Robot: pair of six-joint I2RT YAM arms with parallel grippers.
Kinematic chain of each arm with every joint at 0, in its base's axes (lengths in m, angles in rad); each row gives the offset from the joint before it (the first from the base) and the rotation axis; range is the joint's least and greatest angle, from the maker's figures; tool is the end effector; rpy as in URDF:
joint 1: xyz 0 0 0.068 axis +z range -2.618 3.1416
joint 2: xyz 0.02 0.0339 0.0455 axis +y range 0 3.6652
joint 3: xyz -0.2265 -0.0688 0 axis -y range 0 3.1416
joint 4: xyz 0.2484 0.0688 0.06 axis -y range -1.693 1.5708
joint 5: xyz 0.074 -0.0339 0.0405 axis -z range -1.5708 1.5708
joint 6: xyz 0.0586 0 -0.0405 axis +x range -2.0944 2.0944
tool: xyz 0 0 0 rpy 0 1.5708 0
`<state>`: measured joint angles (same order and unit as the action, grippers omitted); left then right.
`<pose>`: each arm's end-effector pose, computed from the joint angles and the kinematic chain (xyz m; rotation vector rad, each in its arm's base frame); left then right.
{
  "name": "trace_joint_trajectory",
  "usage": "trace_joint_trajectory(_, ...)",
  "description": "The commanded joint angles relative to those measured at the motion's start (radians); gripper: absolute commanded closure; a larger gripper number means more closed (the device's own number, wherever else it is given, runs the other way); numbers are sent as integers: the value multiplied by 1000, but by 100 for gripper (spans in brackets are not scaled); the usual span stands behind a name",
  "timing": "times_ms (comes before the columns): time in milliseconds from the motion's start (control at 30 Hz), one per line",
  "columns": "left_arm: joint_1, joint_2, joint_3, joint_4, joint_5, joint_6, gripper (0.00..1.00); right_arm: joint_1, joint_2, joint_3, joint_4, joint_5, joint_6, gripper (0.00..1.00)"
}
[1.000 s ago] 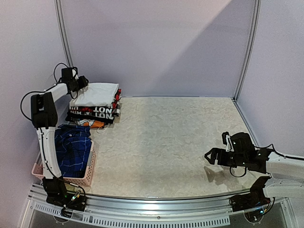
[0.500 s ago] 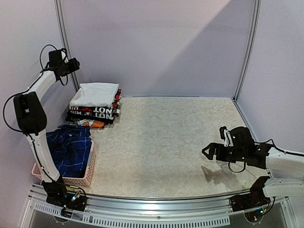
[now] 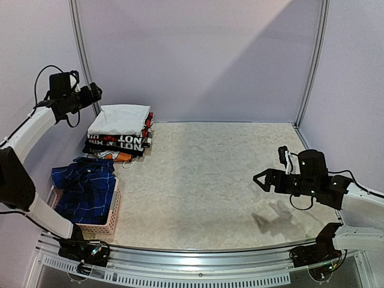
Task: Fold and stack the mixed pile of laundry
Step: Reset both arms
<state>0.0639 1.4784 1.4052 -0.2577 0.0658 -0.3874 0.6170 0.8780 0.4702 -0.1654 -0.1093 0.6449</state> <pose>0.3760 0.0202 0.3377 -0.3837 1.8720 -0.2817 0.1906 0.1431 0.1726 -0.0359 2.2640 0.8273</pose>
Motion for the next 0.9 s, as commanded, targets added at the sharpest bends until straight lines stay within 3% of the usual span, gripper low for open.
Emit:
trace_joint_trajectory(0,-60,-136,-96,-104,-60,33,0,6,-35,18,25,-21,-18,1)
trace_joint_trajectory(367,-228,-497,-421,-193,-189,33,0,6,-52,15,64,-48,-23,1)
trace_joint_trajectory(867,-501,-716,-627,-333,-264,-28,0,7,-85,41,130,-122,22,1)
